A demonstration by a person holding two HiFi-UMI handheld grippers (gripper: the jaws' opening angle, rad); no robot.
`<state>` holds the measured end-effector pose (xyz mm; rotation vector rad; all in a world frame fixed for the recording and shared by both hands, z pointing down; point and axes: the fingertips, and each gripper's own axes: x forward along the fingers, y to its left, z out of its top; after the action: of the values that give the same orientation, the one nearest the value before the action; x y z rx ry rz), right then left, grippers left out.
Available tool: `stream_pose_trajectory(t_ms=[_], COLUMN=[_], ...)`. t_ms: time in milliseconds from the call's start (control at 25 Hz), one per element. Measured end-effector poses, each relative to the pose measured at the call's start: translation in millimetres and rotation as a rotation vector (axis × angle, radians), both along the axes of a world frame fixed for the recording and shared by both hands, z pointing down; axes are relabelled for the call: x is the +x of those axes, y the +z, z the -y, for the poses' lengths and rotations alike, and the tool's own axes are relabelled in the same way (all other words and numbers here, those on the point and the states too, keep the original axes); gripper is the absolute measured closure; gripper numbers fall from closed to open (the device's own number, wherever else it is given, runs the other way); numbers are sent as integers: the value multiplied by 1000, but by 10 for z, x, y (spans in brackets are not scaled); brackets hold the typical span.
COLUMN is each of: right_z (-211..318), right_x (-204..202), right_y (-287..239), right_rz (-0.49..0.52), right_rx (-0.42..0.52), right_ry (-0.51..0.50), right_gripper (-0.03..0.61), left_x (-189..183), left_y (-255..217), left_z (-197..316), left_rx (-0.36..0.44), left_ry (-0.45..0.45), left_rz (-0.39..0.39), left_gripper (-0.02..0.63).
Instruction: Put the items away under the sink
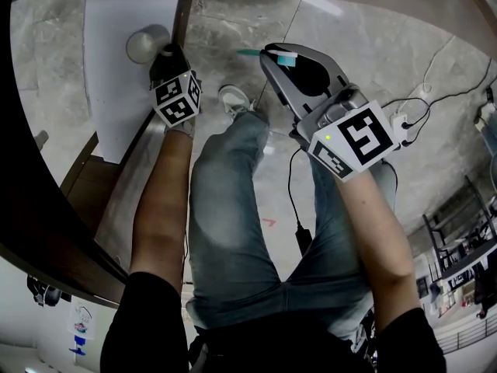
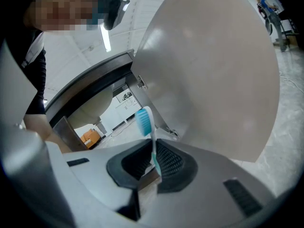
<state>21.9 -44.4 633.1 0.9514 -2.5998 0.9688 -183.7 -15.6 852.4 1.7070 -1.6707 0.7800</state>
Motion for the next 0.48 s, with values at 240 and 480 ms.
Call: stream_pose_trajectory(t_ms=[240,480], right_z=[6,49], right_x=[-4,-113], right_y=[6,-55], right_rz=[2,13], right_rx=[-49,-78], right_ry=[43,80], right_gripper=[529,529], left_x=[8,-29], left_y=[8,-198], left_z=[-129,-384], left_rx=[-100,-183], left_ry=[-57,-90], left_rz=[-62,-68], left_gripper=[435,430])
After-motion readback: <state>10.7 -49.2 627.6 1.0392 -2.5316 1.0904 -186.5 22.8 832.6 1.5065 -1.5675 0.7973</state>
